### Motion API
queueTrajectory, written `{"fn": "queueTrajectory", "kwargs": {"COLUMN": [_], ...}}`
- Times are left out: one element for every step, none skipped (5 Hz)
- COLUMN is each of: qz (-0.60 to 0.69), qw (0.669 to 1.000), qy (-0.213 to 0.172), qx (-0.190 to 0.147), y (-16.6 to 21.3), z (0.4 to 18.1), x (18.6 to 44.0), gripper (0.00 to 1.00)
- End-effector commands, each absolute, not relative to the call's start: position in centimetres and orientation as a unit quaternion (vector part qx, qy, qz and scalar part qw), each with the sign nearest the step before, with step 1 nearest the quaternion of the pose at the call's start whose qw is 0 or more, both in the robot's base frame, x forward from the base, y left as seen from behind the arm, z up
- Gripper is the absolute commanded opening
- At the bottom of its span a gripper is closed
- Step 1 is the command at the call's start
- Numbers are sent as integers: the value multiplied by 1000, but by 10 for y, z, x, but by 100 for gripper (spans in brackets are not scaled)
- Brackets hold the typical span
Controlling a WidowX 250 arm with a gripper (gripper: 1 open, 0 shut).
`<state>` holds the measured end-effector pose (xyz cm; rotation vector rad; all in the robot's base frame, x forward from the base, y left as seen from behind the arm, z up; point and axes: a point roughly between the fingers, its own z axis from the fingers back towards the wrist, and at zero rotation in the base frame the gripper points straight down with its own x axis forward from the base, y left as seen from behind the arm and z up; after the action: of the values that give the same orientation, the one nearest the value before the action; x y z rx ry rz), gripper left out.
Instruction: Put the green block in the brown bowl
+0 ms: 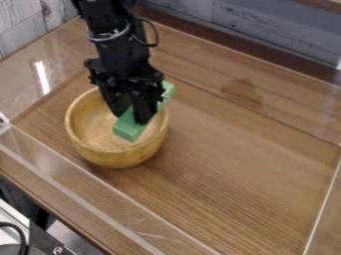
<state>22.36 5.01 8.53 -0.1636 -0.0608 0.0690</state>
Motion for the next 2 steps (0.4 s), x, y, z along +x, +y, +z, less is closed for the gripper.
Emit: {"fn": "queueTrajectory", "kwargs": {"qz": [39, 41], "qw": [995, 995], "qy": [-51, -48], "qx": [-74, -76], "y": [58, 60], "z": [95, 96], "x": [231, 234], "gripper": [100, 100]}}
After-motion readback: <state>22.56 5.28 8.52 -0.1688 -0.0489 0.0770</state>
